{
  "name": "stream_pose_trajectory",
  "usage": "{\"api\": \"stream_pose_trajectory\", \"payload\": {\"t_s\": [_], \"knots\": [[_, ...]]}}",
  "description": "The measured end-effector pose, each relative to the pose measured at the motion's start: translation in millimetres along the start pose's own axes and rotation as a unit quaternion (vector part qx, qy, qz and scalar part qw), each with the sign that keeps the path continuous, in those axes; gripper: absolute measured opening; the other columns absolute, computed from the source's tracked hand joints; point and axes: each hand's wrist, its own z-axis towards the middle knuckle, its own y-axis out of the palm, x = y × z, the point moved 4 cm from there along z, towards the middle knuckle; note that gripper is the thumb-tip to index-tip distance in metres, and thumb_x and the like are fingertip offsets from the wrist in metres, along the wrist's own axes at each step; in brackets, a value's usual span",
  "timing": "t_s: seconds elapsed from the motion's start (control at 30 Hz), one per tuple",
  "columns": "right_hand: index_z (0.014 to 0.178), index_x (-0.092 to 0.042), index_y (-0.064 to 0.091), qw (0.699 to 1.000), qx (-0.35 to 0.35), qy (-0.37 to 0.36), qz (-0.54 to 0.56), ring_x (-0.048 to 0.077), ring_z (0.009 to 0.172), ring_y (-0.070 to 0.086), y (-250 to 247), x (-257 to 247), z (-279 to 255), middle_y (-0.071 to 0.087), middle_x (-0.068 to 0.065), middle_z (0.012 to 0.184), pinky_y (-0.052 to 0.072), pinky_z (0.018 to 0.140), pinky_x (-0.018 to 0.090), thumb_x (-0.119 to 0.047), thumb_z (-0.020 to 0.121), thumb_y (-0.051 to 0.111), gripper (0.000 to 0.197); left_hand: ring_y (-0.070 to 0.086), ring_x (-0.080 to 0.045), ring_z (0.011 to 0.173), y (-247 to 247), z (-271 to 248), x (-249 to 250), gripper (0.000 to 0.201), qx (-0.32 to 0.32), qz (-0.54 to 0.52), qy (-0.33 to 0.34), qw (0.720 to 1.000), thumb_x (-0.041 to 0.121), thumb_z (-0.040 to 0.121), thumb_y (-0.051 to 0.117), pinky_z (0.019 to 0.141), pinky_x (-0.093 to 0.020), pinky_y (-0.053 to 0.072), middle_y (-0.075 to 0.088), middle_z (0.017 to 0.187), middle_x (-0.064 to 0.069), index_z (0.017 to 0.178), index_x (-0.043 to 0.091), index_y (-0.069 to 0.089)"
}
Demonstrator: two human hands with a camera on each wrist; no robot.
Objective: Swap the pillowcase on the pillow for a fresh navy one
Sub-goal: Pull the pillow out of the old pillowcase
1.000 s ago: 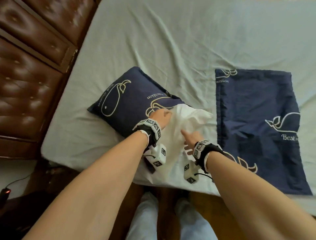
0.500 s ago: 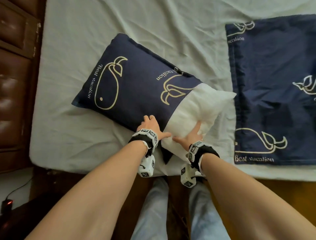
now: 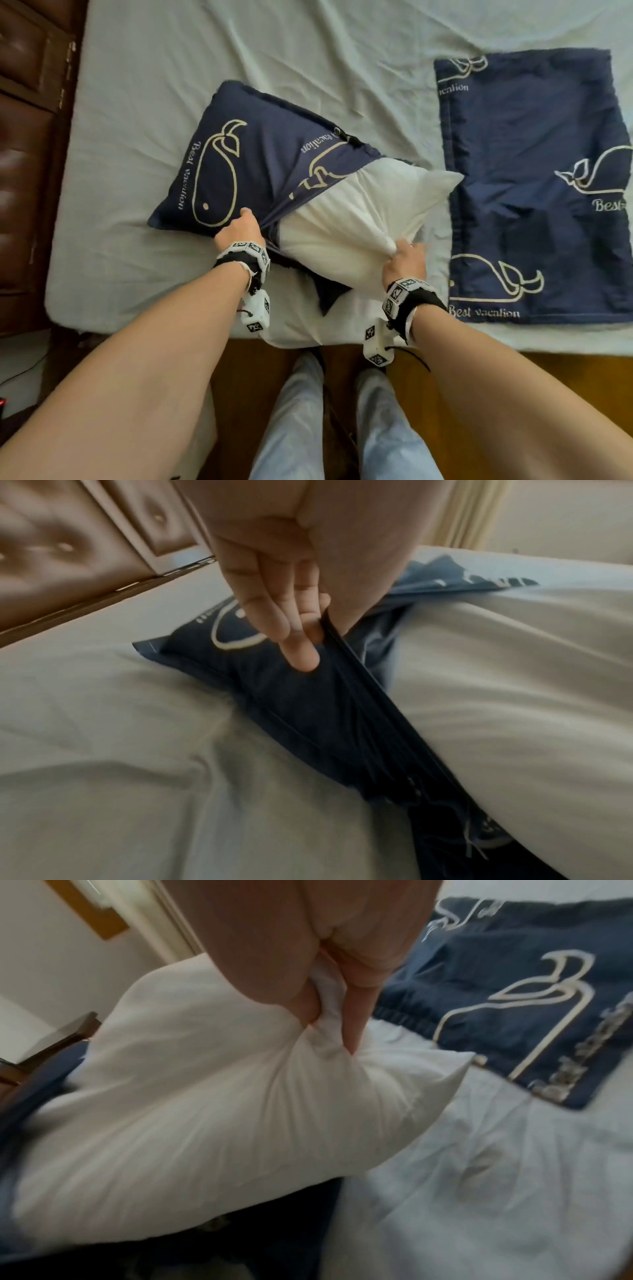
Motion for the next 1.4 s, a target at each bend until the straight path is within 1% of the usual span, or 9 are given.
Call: {"api": "stream_pose_trajectory", "payload": {"t_s": [0.07,0.13,0.27,0.5,0.67,0.77,0.9,1.2,1.4], "knots": [[0.11,0.0,0.057,0.999,0.014,0.024,-0.033,0.031,0.084,0.051,-24.1,21.8,3.3,0.041,0.021,0.122,0.038,0.074,0.033,0.008,0.086,0.047,0.027,0.062,-0.033,0.107,-12.7,-10.0,0.0,0.032,0.006,-0.008,-0.008,1.0,0.015,0.09,0.055,0.078,-0.037,0.044,0.065,0.115,-0.013,0.121,0.015,0.049],[0.122,-0.001,0.052,0.995,0.007,0.093,-0.046,0.037,0.108,0.054,-36.7,42.3,4.9,0.043,0.023,0.13,0.042,0.086,0.041,-0.002,0.092,0.049,0.03,0.063,-0.033,0.106,-14.1,-26.1,14.2,0.029,-0.012,-0.001,0.005,1.0,0.016,0.088,0.057,0.081,-0.037,0.045,0.066,0.113,-0.012,0.116,0.015,0.053],[0.142,0.002,0.033,0.979,-0.042,0.195,-0.044,0.038,0.132,0.04,-32.2,53.2,-4.1,0.037,0.023,0.145,0.036,0.108,0.045,-0.014,0.095,0.053,0.053,0.06,-0.031,0.113,-2.9,-53.1,66.2,0.062,-0.065,0.004,0.052,0.997,0.032,0.086,0.066,0.08,-0.037,0.044,0.061,0.123,-0.011,0.137,0.011,0.037],[0.139,-0.022,0.039,0.998,-0.005,0.038,-0.051,0.032,0.13,0.038,-41.8,18.9,31.1,0.035,0.005,0.147,0.04,0.098,0.042,-0.023,0.082,0.064,0.061,0.061,-0.033,0.109,-23.6,-32.3,152.4,0.072,0.004,-0.034,0.191,0.981,0.053,0.085,0.061,0.075,-0.039,0.044,0.044,0.135,-0.006,0.141,0.017,0.033],[0.151,-0.041,0.014,0.992,-0.039,-0.031,-0.116,0.034,0.129,0.044,-29.3,-0.8,70.0,0.005,-0.004,0.163,0.045,0.094,0.043,-0.05,0.079,0.071,0.093,0.053,-0.029,0.12,-12.0,4.3,203.4,0.085,-0.029,-0.009,0.268,0.963,0.072,0.074,0.058,0.086,-0.042,0.048,0.032,0.144,-0.004,0.143,0.025,0.037],[0.153,-0.041,0.003,0.988,-0.104,0.02,-0.115,0.04,0.12,0.053,-11.1,0.1,92.8,0.017,0.008,0.157,0.047,0.09,0.045,-0.046,0.078,0.076,0.104,0.046,-0.032,0.127,5.0,25.5,225.4,0.067,-0.039,0.028,0.28,0.959,0.052,0.085,0.061,0.094,-0.042,0.044,0.029,0.146,-0.009,0.141,0.024,0.038],[0.13,-0.016,0.046,0.987,-0.093,0.051,-0.121,0.041,0.108,0.056,4.2,-2.7,101.6,0.047,0.016,0.125,0.043,0.079,0.04,-0.031,0.092,0.058,0.042,0.043,-0.037,0.132,11.2,35.9,229.1,0.045,-0.062,0.021,0.254,0.965,0.006,0.097,0.037,0.101,-0.043,0.04,0.03,0.151,-0.016,0.141,0.013,0.04],[0.118,-0.01,0.061,0.978,-0.001,0.114,-0.173,0.033,0.121,0.052,-89.8,11.3,66.7,0.056,0.013,0.125,0.044,0.095,0.04,-0.017,0.099,0.038,0.031,0.048,-0.042,0.124,-83.2,46.0,125.7,0.044,-0.017,-0.006,0.086,0.996,0.003,0.095,0.045,0.097,-0.047,0.042,0.045,0.139,-0.021,0.138,-0.001,0.036],[0.136,-0.012,0.044,0.981,-0.029,0.133,-0.141,0.035,0.127,0.047,-83.4,3.4,72.3,0.04,0.011,0.145,0.044,0.094,0.043,-0.022,0.093,0.051,0.044,0.052,-0.041,0.119,-58.0,23.9,155.0,0.046,-0.06,-0.079,0.115,0.988,0.01,0.096,0.05,0.089,-0.046,0.045,0.043,0.138,-0.019,0.138,0.006,0.034]]}}
